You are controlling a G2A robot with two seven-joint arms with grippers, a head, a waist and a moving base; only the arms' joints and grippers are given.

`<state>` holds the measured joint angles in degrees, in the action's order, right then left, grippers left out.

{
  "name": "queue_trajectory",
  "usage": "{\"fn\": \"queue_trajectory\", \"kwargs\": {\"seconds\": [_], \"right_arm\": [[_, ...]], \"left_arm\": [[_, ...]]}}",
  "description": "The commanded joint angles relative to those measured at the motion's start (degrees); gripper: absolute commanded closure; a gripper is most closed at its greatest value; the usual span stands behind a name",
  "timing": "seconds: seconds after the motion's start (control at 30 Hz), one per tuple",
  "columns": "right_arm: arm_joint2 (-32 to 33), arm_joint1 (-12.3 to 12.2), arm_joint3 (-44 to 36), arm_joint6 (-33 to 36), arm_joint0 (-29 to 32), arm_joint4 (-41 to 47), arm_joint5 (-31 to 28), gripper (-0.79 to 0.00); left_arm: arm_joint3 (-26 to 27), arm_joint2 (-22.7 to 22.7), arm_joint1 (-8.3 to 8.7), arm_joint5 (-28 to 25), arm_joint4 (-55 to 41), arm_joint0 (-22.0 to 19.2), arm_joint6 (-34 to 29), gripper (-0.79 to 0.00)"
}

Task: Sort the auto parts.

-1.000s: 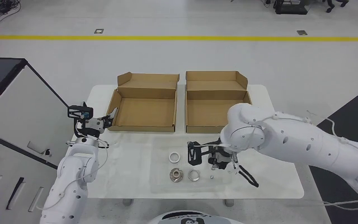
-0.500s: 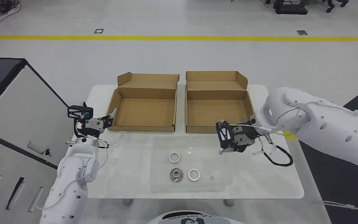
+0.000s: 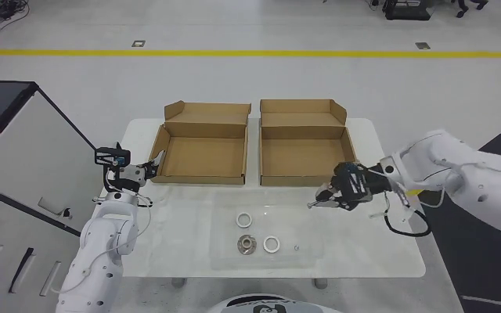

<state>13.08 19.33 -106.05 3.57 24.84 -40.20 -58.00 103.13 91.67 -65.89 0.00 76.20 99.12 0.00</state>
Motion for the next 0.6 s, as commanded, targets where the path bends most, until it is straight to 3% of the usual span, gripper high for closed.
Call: {"fn": "queue_trajectory", "kwargs": {"seconds": [0.0, 0.2, 0.57], "right_arm": [[-0.7, -0.7, 0.9, -14.2, -0.1, -10.2, 0.0, 0.0], [-3.3, -1.7, 6.7, -50.0, -1.6, -40.7, 0.1, 0.0], [-3.3, -0.5, 6.4, -62.7, 0.4, -52.7, 12.8, 0.0]], "left_arm": [[0.0, 0.0, 0.0, 0.0, 0.0, 0.0, 0.0, -0.785], [0.0, 0.0, 0.0, 0.0, 0.0, 0.0, 0.0, -0.785], [0.0, 0.0, 0.0, 0.0, 0.0, 0.0, 0.0, -0.785]]}}
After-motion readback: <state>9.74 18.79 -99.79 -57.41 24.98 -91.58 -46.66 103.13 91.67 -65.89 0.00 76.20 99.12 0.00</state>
